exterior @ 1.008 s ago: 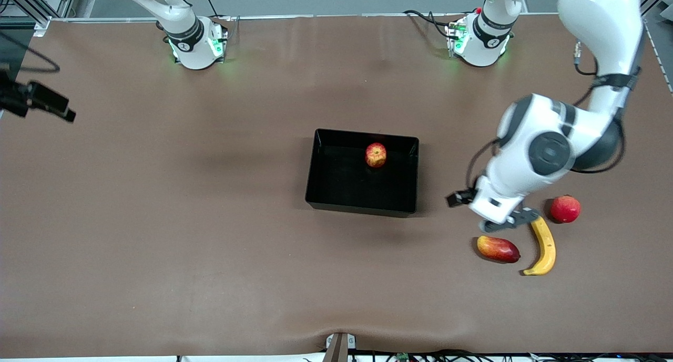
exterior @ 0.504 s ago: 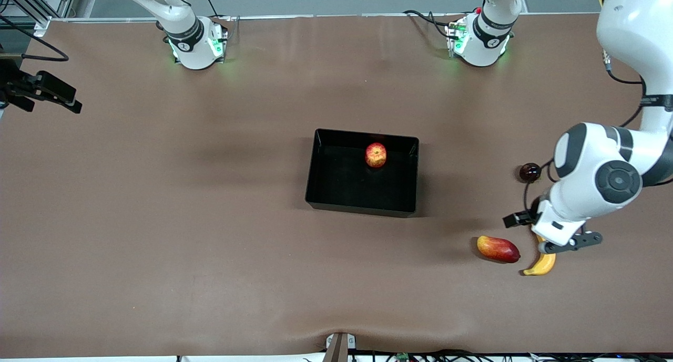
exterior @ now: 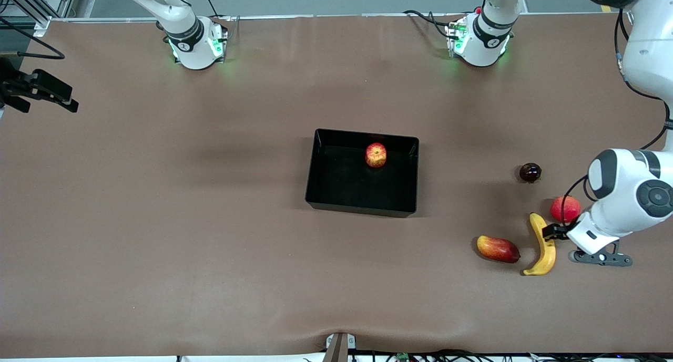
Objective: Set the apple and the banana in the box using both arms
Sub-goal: 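Reach the left gripper to the yellow banana and grasp it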
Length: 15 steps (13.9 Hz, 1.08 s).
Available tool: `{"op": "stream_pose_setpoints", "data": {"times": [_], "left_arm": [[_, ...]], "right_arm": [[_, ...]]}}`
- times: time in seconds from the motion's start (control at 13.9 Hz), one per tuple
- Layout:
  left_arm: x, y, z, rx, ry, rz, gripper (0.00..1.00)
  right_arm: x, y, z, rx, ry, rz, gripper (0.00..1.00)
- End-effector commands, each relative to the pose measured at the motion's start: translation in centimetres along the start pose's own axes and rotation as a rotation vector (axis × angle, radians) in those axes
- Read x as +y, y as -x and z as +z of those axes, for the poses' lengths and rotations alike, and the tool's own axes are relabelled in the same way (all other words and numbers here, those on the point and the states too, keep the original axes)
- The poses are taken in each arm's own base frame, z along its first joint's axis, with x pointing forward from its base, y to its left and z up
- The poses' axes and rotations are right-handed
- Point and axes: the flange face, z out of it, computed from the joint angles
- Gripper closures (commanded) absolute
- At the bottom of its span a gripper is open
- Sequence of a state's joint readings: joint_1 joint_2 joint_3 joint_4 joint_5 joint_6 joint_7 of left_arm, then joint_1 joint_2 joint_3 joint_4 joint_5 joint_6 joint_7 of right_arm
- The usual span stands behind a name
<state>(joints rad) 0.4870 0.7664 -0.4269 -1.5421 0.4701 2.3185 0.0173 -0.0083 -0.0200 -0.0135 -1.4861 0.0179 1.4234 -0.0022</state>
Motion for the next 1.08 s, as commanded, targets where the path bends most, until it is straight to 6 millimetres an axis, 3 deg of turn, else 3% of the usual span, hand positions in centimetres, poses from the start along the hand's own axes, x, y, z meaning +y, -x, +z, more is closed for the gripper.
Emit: {"op": "stream_pose_setpoints", "data": {"times": [0.0,0.14,0.29,0.36,0.5,0.79,1.01], "left_arm": [[0.3,-0.8,2.8,0.012,0.017,0.025,0.12],[0.4,-0.6,4.3,0.012,0.032,0.018,0.14],[0.3,-0.3,5.5,-0.001,0.039,0.003,0.24],[0.6,-0.1,6.0,-0.009,0.044,-0.001,0.38],[0.4,-0.3,5.2,0.002,0.039,0.0,1.0],[-0.2,-1.3,0.0,0.028,0.018,-0.011,1.0],[2.4,-2.1,-6.8,0.004,0.05,-0.026,1.0]], "right_arm": [[0.7,0.7,-0.4,-0.007,0.033,0.002,0.0],[0.8,0.7,-0.4,-0.007,0.039,-0.001,0.0],[1.4,0.7,-0.3,-0.007,0.037,0.006,0.0],[1.5,0.7,-0.3,-0.007,0.035,0.007,0.0],[1.2,0.7,-0.3,-0.008,0.031,0.007,0.0],[1.2,0.7,-0.3,-0.01,0.023,0.006,0.0],[1.3,0.7,-0.2,-0.013,0.023,0.007,0.0]]}}
